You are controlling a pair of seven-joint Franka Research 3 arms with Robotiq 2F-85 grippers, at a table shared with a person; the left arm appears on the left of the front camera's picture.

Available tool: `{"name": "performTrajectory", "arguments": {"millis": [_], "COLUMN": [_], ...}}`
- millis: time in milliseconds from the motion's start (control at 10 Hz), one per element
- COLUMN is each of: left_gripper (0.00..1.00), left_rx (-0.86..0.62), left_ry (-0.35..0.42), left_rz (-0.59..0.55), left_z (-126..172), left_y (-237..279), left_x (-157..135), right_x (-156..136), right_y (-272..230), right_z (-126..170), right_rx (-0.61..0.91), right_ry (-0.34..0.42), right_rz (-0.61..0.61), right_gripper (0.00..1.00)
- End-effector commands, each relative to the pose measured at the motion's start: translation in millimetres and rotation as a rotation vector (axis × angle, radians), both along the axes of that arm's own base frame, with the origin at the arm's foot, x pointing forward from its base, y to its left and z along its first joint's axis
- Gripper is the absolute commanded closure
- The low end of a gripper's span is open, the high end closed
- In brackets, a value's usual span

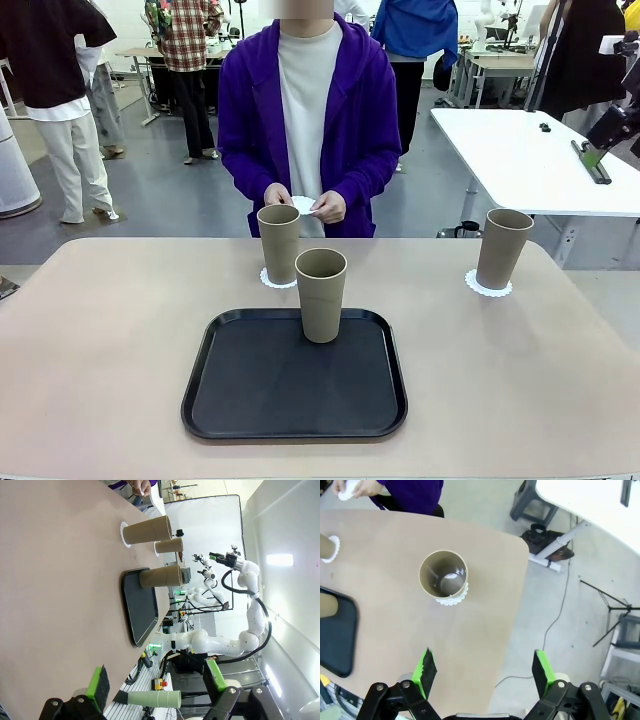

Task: Place coasters on the table and set cups on them.
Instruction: Take one Reusable plastic cup from the Flat Tray and place it on a coaster set by the human.

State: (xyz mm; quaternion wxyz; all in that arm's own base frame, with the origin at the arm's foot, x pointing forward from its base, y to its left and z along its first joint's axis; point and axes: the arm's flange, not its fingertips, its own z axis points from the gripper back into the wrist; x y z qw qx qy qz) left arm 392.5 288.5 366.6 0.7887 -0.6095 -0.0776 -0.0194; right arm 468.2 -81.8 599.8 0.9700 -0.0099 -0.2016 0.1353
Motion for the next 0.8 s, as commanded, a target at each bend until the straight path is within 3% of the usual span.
{"name": "performTrajectory", "arguments": {"millis": [0, 700], "left_gripper": [0.0, 0.0], "left_rx": [0.005, 0.005], "left_ry": [0.002, 0.002], "left_rz": [0.004, 0.004], "left_z": [2.9, 2.9], "left_y": [1.0, 1.0], "left_x": [-0.9, -0.9], "right_x": [-7.2, -7.2], "right_y": [-4.0, -4.0], "right_z": [-11.6, -11.6], "right_rx": [0.003, 0.003], "right_ry": [0.0, 0.0], "right_rz": [0.008, 0.008], "right_gripper": [0.0, 0.0]}}
